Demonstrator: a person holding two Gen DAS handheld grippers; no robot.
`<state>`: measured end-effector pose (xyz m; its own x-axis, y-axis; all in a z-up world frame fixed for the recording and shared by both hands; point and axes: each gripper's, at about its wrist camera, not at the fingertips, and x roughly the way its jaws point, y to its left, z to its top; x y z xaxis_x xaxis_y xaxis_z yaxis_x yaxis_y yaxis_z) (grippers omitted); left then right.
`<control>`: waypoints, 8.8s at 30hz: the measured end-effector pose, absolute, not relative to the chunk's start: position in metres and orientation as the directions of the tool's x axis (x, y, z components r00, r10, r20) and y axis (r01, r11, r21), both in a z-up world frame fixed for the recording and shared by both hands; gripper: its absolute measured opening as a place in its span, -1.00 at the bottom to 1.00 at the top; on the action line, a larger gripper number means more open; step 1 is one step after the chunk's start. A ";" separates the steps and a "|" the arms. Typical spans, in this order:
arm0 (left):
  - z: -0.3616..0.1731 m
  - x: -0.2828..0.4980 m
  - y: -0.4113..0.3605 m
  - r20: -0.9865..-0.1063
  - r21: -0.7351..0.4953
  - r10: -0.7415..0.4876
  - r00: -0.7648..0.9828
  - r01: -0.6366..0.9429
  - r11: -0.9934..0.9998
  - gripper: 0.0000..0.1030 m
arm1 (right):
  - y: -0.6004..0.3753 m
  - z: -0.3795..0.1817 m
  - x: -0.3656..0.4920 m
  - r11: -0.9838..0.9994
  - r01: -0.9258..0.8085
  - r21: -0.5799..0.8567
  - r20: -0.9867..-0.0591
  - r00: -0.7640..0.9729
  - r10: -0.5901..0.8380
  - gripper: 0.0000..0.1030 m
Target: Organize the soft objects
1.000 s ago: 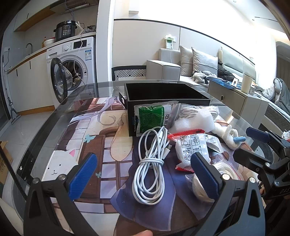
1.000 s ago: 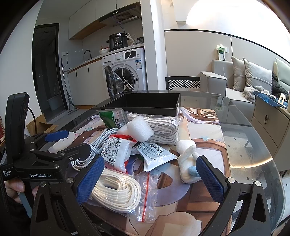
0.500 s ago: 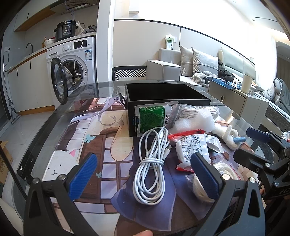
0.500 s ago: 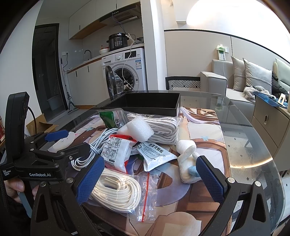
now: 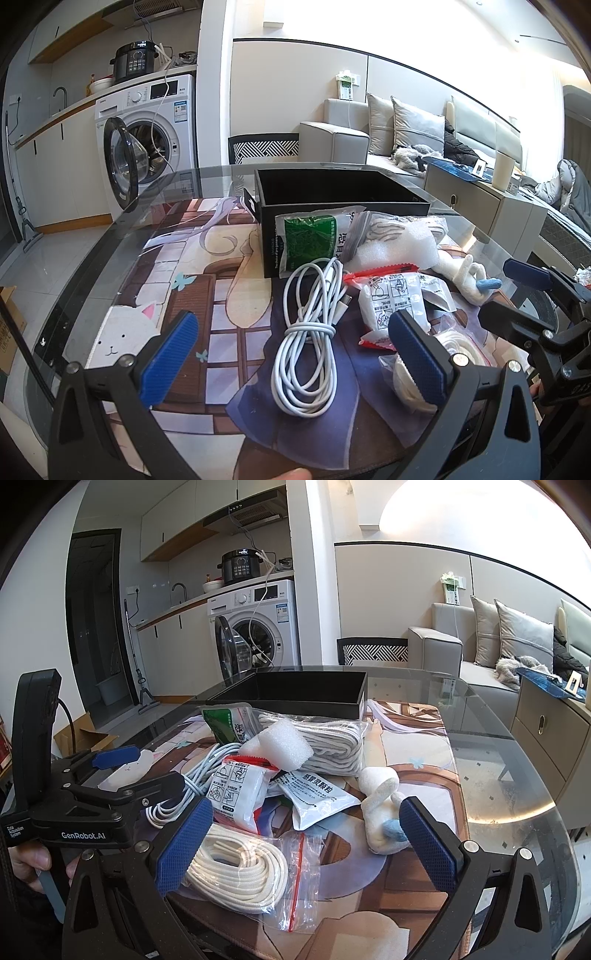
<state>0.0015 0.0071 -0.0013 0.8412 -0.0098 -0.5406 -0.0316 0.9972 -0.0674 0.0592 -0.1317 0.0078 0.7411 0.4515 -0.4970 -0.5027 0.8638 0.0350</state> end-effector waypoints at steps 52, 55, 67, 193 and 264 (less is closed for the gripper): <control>-0.012 0.032 0.036 -0.625 -0.042 0.005 0.781 -0.041 0.998 0.99 | -0.154 -0.014 0.138 0.948 -0.319 -0.010 -0.697 0.682 0.222 0.33; -0.013 0.035 0.032 -0.643 -0.028 0.007 0.766 -0.032 0.999 0.99 | -0.152 -0.015 0.142 0.949 -0.314 -0.018 -0.708 0.675 0.210 0.28; -0.019 0.043 0.023 -0.697 -0.055 -0.057 0.715 0.026 0.998 0.70 | -0.149 -0.020 0.148 0.943 -0.330 -0.036 -0.718 0.665 0.205 0.04; 0.057 0.123 0.038 -0.574 -0.204 -0.188 0.797 0.084 0.975 1.00 | -0.114 0.066 0.189 0.920 -0.390 -0.034 -0.527 0.790 0.315 0.99; 0.011 0.018 0.039 -0.613 -0.129 -0.111 0.782 0.039 0.991 1.00 | -0.070 -0.033 0.056 0.808 -0.588 -0.042 -0.710 0.587 0.390 0.98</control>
<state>0.0180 0.0388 0.0106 0.7825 -0.1110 -0.6127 0.0391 0.9908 -0.1295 0.0563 -0.0699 -0.0334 0.5866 0.3902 -0.7097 -0.5881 0.8077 -0.0420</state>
